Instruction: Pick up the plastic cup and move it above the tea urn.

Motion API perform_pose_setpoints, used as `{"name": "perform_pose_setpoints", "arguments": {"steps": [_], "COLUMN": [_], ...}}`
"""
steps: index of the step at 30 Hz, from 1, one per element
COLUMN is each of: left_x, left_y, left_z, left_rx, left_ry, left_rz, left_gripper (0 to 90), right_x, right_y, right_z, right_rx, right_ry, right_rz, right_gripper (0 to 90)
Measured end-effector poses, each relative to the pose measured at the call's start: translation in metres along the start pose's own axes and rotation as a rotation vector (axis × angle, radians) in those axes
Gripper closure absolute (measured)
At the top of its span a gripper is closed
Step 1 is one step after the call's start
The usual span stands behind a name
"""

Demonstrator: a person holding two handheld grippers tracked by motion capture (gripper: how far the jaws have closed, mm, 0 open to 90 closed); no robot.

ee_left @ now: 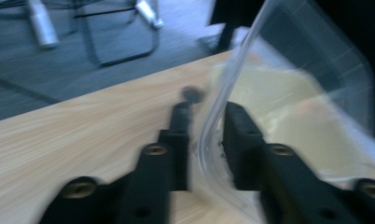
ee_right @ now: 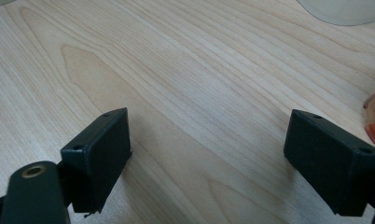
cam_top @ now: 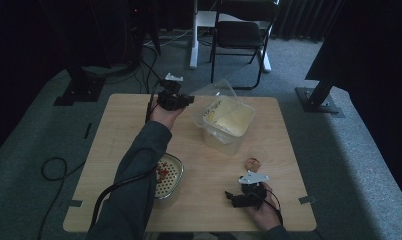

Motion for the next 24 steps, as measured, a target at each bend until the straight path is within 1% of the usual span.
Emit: {"name": "perform_pose_setpoints", "arguments": {"steps": [1, 3, 5, 10, 13, 15, 16, 17, 18, 19, 20, 21, 24], "left_x": [0.0, 0.001, 0.004, 0.01, 0.01, 0.01, 0.006, 0.006, 0.004, 0.004, 0.001, 0.0, -0.004], "left_y": [0.002, 0.003, 0.0, -0.011, -0.015, -0.015, -0.02, -0.02, -0.023, -0.023, -0.026, -0.027, -0.035], "left_z": [-0.002, -0.005, -0.008, -0.007, -0.004, -0.004, 0.002, 0.002, 0.007, 0.007, 0.011, 0.013, 0.022], "left_rx": [-0.013, -0.014, -0.022, -0.003, 0.011, 0.011, 0.02, 0.02, 0.024, 0.024, 0.031, 0.033, 0.048], "left_ry": [0.005, 0.021, 0.03, 0.04, 0.04, 0.04, 0.034, 0.034, 0.029, 0.029, 0.028, 0.027, 0.03], "left_rz": [-0.001, -0.008, -0.03, -0.056, -0.049, -0.049, -0.044, -0.044, -0.039, -0.039, -0.033, -0.029, -0.027], "left_gripper": [62.1, 51.2, 46.8, 45.6, 45.3, 45.3, 45.3, 45.1, 45.0, 44.9, 44.8, 44.8, 44.8], "right_x": [0.0, 0.0, 0.0, -0.001, -0.001, -0.001, -0.001, -0.001, -0.001, -0.002, -0.002, -0.003, -0.004], "right_y": [0.0, 0.0, -0.001, -0.001, -0.001, -0.001, -0.001, -0.001, -0.001, -0.002, -0.003, -0.004, -0.006], "right_z": [0.0, 0.0, 0.001, 0.001, 0.001, 0.001, 0.001, 0.001, 0.0, -0.001, -0.001, -0.002, -0.005], "right_rx": [0.0, 0.001, 0.003, 0.003, 0.003, 0.003, 0.004, 0.004, 0.003, -0.001, -0.004, -0.006, -0.016], "right_ry": [-0.001, -0.002, -0.002, -0.001, -0.002, -0.003, -0.003, -0.003, -0.002, 0.001, 0.006, 0.009, 0.019], "right_rz": [0.0, 0.0, 0.0, 0.001, 0.001, 0.001, 0.001, 0.001, -0.001, 0.0, -0.005, -0.009, -0.013], "right_gripper": [14.2, 14.2, 14.2, 14.2, 14.2, 14.2, 14.2, 14.2, 14.3, 15.8, 18.7, 21.6, 23.0]}}
Point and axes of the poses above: each handheld gripper's, and its own axes: y roughly forward along the jaws, x roughly out of its top, z roughly to its left, the point moved 6 cm from there along y, roughly forward along the jaws, and after that the axes turned 11 degrees about -x, right-handed, at the moved point
